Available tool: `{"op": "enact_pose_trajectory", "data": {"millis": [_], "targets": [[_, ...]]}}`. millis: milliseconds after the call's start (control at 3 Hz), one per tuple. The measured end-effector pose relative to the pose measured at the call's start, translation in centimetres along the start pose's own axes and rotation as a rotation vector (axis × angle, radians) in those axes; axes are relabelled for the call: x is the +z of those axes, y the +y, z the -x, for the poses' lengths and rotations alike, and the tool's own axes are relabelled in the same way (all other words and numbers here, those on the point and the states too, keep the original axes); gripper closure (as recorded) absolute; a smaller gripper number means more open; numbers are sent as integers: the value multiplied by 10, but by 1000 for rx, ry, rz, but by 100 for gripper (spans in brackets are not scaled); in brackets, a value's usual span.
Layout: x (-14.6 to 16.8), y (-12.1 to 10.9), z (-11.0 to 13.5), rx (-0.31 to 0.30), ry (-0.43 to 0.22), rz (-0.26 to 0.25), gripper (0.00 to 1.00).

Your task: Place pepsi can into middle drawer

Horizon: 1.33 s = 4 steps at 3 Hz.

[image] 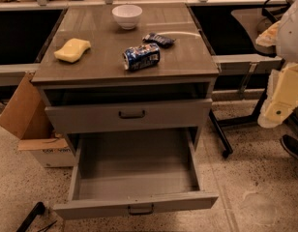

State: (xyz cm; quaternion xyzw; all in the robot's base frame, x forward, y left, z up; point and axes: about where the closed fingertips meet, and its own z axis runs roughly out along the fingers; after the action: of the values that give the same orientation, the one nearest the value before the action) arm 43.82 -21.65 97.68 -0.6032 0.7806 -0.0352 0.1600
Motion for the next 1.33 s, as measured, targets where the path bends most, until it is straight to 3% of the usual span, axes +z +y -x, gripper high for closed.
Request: {"op": "enact_pose_trajectory", "data": {"millis": [333, 667, 1000, 1333], "targets": [[0, 0, 0, 0, 0, 0, 0], [21, -29, 22, 1, -110, 18, 0], [42, -62, 56, -51, -225, 29, 0], [74, -93, 99, -90, -384, 73, 0]]}}
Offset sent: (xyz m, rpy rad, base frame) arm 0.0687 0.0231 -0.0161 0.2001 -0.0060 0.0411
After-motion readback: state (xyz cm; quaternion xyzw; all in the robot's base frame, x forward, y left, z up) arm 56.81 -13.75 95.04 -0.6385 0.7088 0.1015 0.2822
